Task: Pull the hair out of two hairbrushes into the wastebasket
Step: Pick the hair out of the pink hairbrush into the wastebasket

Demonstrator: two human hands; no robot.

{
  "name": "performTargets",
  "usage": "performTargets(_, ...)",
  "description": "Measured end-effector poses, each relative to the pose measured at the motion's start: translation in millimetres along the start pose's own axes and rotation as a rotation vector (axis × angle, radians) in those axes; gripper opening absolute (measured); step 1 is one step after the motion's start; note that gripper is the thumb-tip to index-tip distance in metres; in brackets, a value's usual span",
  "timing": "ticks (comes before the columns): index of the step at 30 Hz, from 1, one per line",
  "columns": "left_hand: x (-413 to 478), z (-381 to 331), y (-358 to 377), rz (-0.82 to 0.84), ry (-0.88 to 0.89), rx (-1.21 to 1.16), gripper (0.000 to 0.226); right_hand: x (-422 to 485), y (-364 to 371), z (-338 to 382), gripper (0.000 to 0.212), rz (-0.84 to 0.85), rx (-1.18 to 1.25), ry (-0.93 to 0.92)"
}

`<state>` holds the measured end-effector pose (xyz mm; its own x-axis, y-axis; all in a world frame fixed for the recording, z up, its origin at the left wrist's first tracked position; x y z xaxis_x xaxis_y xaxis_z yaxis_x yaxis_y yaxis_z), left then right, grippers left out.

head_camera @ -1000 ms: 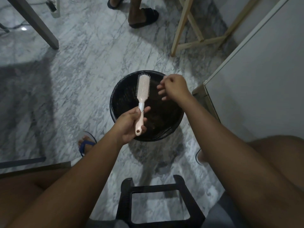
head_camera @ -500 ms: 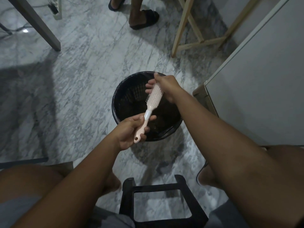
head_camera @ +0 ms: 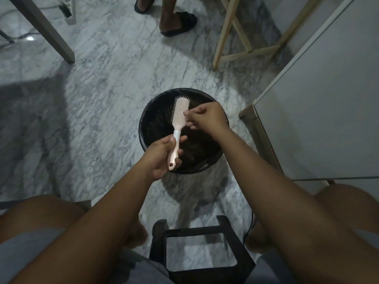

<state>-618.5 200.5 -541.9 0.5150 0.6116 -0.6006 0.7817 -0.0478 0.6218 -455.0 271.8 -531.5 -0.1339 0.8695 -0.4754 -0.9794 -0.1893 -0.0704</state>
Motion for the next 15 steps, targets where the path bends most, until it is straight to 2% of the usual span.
performTargets(3,1.3,-1.4,-1.9,-0.053,-0.003,-0.013,0.032,-3.6,-5.4,6.3,0.025,-0.144,0.036,-0.039)
performTargets(6,2.3,-2.9,-6.6,-0.076,-0.018,-0.038,0.038,-4.8,-10.4,3.2,0.021,-0.167,0.007,-0.043)
performTargets(10,0.4,-4.7,-1.7,-0.078,-0.020,-0.052,0.039,-5.5,-5.4,-9.3,0.021,-0.103,-0.072,0.032)
performTargets(15,-5.1,-4.7,11.3,-0.021,-0.026,-0.033,0.036,-6.7,4.4,-2.7,0.047,0.141,0.016,-0.036)
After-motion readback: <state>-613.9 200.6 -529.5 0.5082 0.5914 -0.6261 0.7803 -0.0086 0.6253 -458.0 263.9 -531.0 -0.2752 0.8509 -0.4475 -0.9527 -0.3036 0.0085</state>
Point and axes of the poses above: each hand's wrist, its own x-axis towards the middle knuckle, its own y-axis out of the palm, z = x × y, the point moved 2 cm from there along x, towards the middle knuckle, and after that the axes turned 15 degrees about z, right-handed, at the moved point
